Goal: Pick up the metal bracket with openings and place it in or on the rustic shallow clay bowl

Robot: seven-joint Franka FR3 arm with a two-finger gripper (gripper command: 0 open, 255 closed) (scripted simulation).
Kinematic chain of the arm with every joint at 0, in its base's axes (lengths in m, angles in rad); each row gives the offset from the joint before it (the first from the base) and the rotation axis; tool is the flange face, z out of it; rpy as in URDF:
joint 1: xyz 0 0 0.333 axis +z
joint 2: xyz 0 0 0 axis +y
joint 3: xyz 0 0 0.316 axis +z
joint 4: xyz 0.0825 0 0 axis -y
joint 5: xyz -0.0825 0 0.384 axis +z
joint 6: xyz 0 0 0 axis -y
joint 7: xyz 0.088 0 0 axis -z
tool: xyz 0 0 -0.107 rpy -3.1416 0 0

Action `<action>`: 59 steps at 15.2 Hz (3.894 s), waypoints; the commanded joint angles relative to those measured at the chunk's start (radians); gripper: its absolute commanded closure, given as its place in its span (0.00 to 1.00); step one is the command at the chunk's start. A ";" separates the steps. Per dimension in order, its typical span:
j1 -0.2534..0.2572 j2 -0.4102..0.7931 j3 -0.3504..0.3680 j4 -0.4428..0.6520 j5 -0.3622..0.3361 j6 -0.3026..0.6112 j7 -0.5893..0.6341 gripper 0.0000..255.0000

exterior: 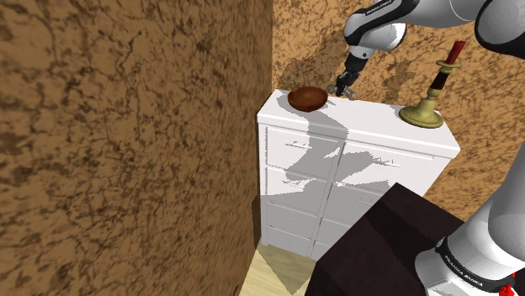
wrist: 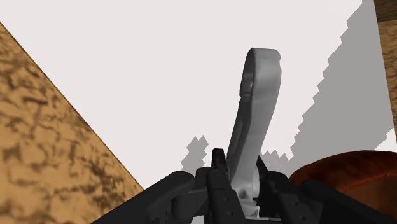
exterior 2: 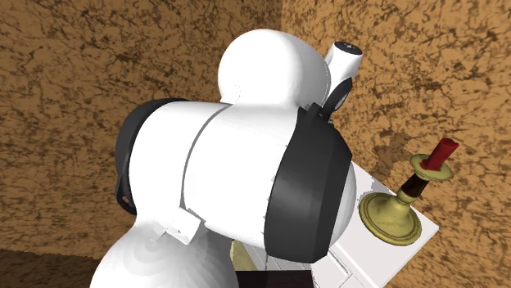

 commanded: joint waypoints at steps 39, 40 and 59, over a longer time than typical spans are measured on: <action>0.135 0.039 0.067 0.228 -0.067 -0.140 0.281 1.00; 0.135 0.041 0.068 0.217 -0.065 -0.128 0.279 1.00; 0.136 0.054 0.073 0.165 -0.052 -0.065 0.264 0.00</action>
